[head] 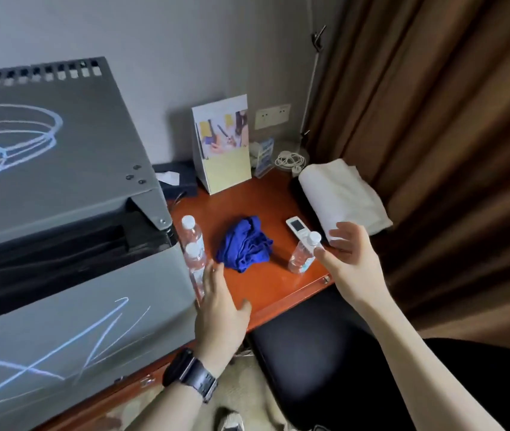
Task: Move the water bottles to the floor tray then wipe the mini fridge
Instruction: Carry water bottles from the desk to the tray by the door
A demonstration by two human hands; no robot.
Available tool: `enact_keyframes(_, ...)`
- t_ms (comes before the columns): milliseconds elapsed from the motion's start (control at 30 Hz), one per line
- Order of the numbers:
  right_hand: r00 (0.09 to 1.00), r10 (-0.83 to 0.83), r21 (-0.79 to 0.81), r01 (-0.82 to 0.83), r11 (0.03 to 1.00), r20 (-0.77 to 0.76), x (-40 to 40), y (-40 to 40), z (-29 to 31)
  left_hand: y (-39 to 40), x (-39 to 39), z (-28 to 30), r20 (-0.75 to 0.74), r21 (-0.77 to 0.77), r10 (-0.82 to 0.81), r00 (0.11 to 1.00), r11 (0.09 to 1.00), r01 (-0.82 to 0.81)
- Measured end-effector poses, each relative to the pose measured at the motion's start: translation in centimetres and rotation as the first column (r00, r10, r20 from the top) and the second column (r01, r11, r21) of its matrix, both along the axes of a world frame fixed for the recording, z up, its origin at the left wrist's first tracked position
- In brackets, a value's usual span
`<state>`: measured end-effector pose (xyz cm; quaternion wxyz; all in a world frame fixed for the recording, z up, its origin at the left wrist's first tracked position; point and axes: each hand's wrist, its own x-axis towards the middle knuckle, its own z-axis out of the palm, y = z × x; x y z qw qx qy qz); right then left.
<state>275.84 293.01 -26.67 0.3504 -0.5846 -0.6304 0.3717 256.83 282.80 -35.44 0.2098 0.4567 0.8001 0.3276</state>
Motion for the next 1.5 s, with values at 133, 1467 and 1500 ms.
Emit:
enact_keyframes(133,0.993,0.014,-0.147,0.003,0.989,0.116,1.2,4.7,-6.8,2.3,1.2,-4.7,0.063,-0.083,0.19,0.98,0.979,-0.184)
enact_keyframes(1467,0.821,0.527,0.13,-0.511,0.85,-0.218,-2.2,4.9,-4.0,-1.3,4.6,6.0,0.338,0.353,0.382,0.86,0.796,-0.492)
enact_keyframes(1500,0.806,0.539,0.157,-0.516,0.842,-0.243,-2.4,3.8,-1.9,-2.9,5.0,8.3,0.327,0.388,0.386,0.863,0.778,-0.495)
